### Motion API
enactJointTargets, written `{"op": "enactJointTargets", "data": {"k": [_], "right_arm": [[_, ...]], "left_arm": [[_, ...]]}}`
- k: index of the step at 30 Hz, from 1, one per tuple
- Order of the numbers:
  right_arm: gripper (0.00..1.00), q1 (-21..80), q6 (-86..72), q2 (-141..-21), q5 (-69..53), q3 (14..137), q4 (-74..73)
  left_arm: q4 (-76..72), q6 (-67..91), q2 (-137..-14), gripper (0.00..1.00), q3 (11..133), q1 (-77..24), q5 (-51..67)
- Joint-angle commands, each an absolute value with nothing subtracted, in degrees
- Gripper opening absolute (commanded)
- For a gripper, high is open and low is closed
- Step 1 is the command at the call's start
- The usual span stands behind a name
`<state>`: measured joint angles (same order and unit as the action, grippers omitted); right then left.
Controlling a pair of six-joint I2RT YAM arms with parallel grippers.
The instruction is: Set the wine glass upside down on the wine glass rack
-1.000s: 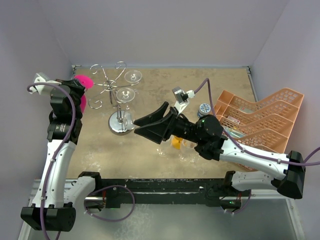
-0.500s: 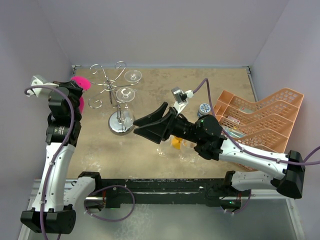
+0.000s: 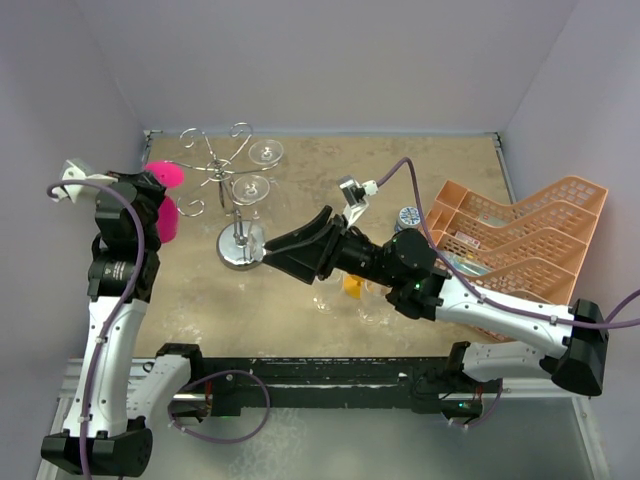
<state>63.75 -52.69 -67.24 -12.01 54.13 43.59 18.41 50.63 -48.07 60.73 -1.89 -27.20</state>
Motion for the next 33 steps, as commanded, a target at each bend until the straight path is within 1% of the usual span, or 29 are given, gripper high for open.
{"op": "enactJointTargets", "data": {"k": [1,4,9,12,14,22,24,27,30,33], "right_arm": [[0.59,63.95,-50.69,-67.58,-6.25,56.95,38.89],[0.59,63.94,-50.45,-67.5,-3.43,56.78,36.53],[0.58,63.91,-50.52,-67.9,-0.21,58.03,31.12],[0.58,63.98,-50.5,-68.46,2.02,59.71,25.98],[0.58,63.98,-50.55,-68.91,1.45,60.56,23.6],[0.59,63.91,-43.95,-67.87,2.69,61.24,15.37],[0.6,63.94,-40.71,-67.61,3.5,62.11,11.4],[0.62,63.93,-37.36,-68.43,8.04,64.78,2.01],[0.63,63.95,-35.52,-70.32,15.09,68.15,-9.98],[0.63,63.96,-34.01,-73.02,18.86,71.77,-18.99]], "left_arm": [[19.95,51.5,-46.59,0.1,60.17,-1.49,-26.7],[21.89,51.32,-46.62,0.16,61.05,-1.49,-26.83],[26.17,50.48,-46.23,0.22,64.22,-1.49,-27.59],[29.0,49.49,-46.0,0.27,66.49,-1.49,-27.47],[31.33,48.51,-45.87,0.32,68.02,-1.5,-27.27],[42.91,40.48,-44.21,0.49,76.27,-1.49,-21.18],[45.91,38.56,-43.62,0.51,78.26,-1.49,-19.12],[48.72,34.64,-41.96,0.51,79.54,-2.04,-13.89],[48.25,33.62,-38.95,0.55,77.44,-4.07,-10.17],[47.66,32.53,-36.41,0.55,75.7,-4.43,-7.59]]}}
